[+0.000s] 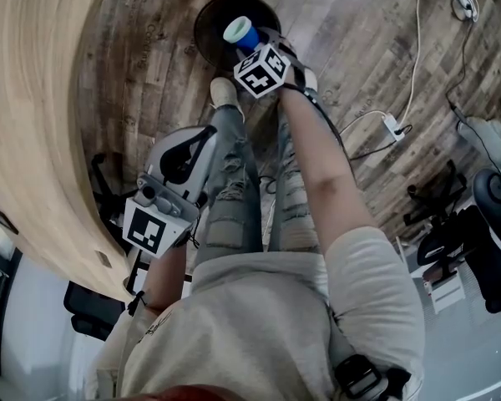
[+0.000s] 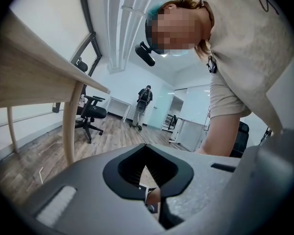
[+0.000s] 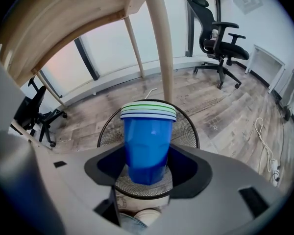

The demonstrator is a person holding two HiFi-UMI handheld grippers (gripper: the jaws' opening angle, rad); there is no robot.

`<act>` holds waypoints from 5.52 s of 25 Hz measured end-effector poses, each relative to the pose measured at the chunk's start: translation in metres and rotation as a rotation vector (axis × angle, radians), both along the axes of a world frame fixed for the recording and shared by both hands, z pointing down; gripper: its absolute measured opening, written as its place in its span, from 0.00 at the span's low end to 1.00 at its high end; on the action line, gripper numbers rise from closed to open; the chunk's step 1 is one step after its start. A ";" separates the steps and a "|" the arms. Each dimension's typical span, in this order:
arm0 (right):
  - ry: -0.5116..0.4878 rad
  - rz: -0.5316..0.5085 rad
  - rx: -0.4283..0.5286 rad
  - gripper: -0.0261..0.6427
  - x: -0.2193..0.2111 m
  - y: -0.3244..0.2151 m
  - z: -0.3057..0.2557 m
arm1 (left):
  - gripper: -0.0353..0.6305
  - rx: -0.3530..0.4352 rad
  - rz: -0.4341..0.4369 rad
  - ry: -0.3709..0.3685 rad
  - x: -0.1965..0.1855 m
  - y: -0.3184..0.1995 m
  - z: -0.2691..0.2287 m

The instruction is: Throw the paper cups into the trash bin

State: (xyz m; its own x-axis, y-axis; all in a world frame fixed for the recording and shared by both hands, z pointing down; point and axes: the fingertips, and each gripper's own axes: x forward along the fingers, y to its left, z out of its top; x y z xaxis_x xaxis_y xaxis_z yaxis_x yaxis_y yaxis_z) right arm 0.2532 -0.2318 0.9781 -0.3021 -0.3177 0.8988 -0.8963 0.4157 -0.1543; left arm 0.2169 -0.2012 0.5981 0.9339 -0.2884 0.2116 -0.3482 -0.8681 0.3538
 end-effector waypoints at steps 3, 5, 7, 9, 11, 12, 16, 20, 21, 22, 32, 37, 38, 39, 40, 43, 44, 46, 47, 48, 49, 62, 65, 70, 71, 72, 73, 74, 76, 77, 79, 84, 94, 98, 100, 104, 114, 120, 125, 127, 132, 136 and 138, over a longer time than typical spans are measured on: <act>0.010 -0.019 -0.021 0.44 -0.004 0.002 0.009 | 0.06 -0.006 -0.004 -0.007 -0.002 -0.001 0.003; 0.023 -0.029 -0.037 0.44 -0.005 0.003 0.014 | 0.06 -0.011 -0.008 -0.009 -0.003 0.000 0.005; 0.033 -0.040 -0.049 0.44 -0.005 0.004 0.018 | 0.06 -0.012 -0.009 -0.010 -0.004 0.000 0.005; 0.042 -0.049 -0.061 0.44 -0.005 0.005 0.020 | 0.06 -0.012 -0.005 -0.010 -0.003 0.002 0.005; 0.046 -0.045 -0.069 0.44 -0.005 0.006 0.021 | 0.06 -0.012 0.001 -0.012 -0.002 0.003 0.004; 0.042 -0.040 -0.070 0.44 -0.005 0.005 0.020 | 0.06 -0.011 0.002 -0.013 -0.002 0.003 0.004; 0.028 -0.033 -0.071 0.44 -0.010 0.005 0.016 | 0.06 -0.006 0.006 -0.011 0.000 0.002 0.001; 0.034 -0.037 -0.065 0.44 -0.010 0.005 0.011 | 0.06 0.000 0.012 -0.008 0.002 0.000 -0.002; 0.033 -0.035 -0.061 0.44 -0.009 0.004 0.009 | 0.06 0.003 0.014 -0.005 0.003 0.000 -0.003; 0.031 -0.034 -0.057 0.44 -0.009 0.003 0.007 | 0.06 0.005 0.015 -0.001 0.004 0.000 -0.004; 0.033 -0.020 0.026 0.44 -0.001 -0.013 -0.039 | 0.06 0.022 0.034 0.012 0.009 0.000 -0.018; 0.013 -0.003 0.058 0.44 0.003 -0.018 -0.069 | 0.06 0.042 0.040 0.018 0.013 -0.003 -0.033; 0.010 0.002 0.064 0.44 0.005 -0.020 -0.074 | 0.06 0.045 0.041 0.020 0.014 -0.004 -0.036; 0.007 0.008 0.069 0.44 0.006 -0.020 -0.079 | 0.06 0.047 0.041 0.021 0.015 -0.004 -0.038; 0.002 0.015 0.074 0.44 0.007 -0.020 -0.085 | 0.06 0.048 0.042 0.021 0.016 -0.004 -0.041; -0.019 0.037 0.093 0.44 0.008 -0.020 -0.105 | 0.06 0.051 0.044 0.017 0.017 -0.004 -0.048; -0.026 0.039 0.104 0.44 0.008 -0.021 -0.113 | 0.06 0.053 0.042 0.018 0.017 -0.005 -0.050; -0.035 0.039 0.129 0.44 0.007 -0.024 -0.129 | 0.06 0.059 0.035 0.021 0.018 -0.007 -0.056; -0.039 0.038 0.142 0.44 0.007 -0.026 -0.137 | 0.06 0.063 0.033 0.022 0.019 -0.008 -0.060; -0.043 0.038 0.154 0.44 0.008 -0.026 -0.145 | 0.06 0.067 0.033 0.022 0.020 -0.008 -0.063; -0.048 0.039 0.166 0.44 0.008 -0.027 -0.152 | 0.06 0.071 0.035 0.022 0.021 -0.008 -0.066; -0.071 0.019 0.261 0.44 0.013 -0.014 -0.241 | 0.06 0.108 0.063 -0.008 0.028 -0.001 -0.094; -0.093 0.015 0.286 0.44 0.008 -0.010 -0.264 | 0.06 0.106 0.061 -0.013 0.025 0.001 -0.102; -0.115 -0.003 0.326 0.44 0.005 -0.006 -0.301 | 0.06 0.113 0.051 -0.004 0.024 -0.001 -0.118; -0.116 -0.008 0.336 0.44 0.005 -0.006 -0.308 | 0.06 0.120 0.049 0.000 0.024 -0.002 -0.123; -0.117 -0.010 0.346 0.44 0.005 -0.005 -0.315 | 0.06 0.131 0.048 0.007 0.024 -0.003 -0.128; -0.118 -0.009 0.355 0.44 0.006 -0.005 -0.323 | 0.06 0.142 0.047 0.013 0.024 -0.003 -0.133; -0.119 -0.004 0.365 0.44 0.008 -0.004 -0.331 | 0.06 0.150 0.046 0.015 0.024 -0.003 -0.137; -0.121 0.010 0.384 0.44 0.011 -0.003 -0.346 | 0.06 0.152 0.041 0.015 0.022 -0.004 -0.145; -0.124 0.018 0.396 0.44 0.013 -0.003 -0.354 | 0.06 0.157 0.037 0.019 0.021 -0.005 -0.149; -0.133 0.031 0.429 0.44 0.016 -0.005 -0.371 | 0.06 0.184 0.032 0.030 0.018 -0.008 -0.158; -0.125 0.031 0.495 0.44 0.026 -0.005 -0.415 | 0.06 0.184 0.000 0.051 0.014 -0.012 -0.179; -0.166 0.076 0.634 0.44 0.036 -0.009 -0.495 | 0.06 0.199 -0.054 0.118 0.005 -0.020 -0.226; -0.187 0.073 0.690 0.44 0.037 -0.009 -0.528 | 0.06 0.229 -0.050 0.117 0.005 -0.020 -0.240; -0.197 0.073 0.716 0.44 0.037 -0.009 -0.543 | 0.06 0.243 -0.044 0.116 0.004 -0.020 -0.247; -0.217 0.066 0.758 0.44 0.034 -0.009 -0.570 | 0.06 0.273 -0.043 0.124 0.001 -0.022 -0.262; -0.255 0.041 0.830 0.43 0.036 -0.009 -0.625 | 0.06 0.326 -0.050 0.130 0.004 -0.032 -0.289; -0.291 0.006 0.898 0.31 0.033 -0.008 -0.658 | 0.06 0.366 -0.041 0.136 0.007 -0.036 -0.307; -0.304 0.002 0.952 0.27 0.035 -0.010 -0.680 | 0.06 0.404 -0.035 0.131 0.009 -0.036 -0.321; -0.304 0.002 0.960 0.25 0.035 -0.011 -0.686 | 0.06 0.414 -0.036 0.129 0.008 -0.036 -0.324; -0.308 -0.005 0.975 0.21 0.034 -0.010 -0.697 | 0.06 0.432 -0.041 0.128 0.005 -0.036 -0.333; -0.323 -0.003 0.989 0.17 0.031 -0.011 -0.704 | 0.06 0.448 -0.042 0.128 0.003 -0.036 -0.339; -0.338 -0.006 1.006 0.16 0.029 -0.012 -0.707 | 0.06 0.453 -0.040 0.129 0.002 -0.036 -0.340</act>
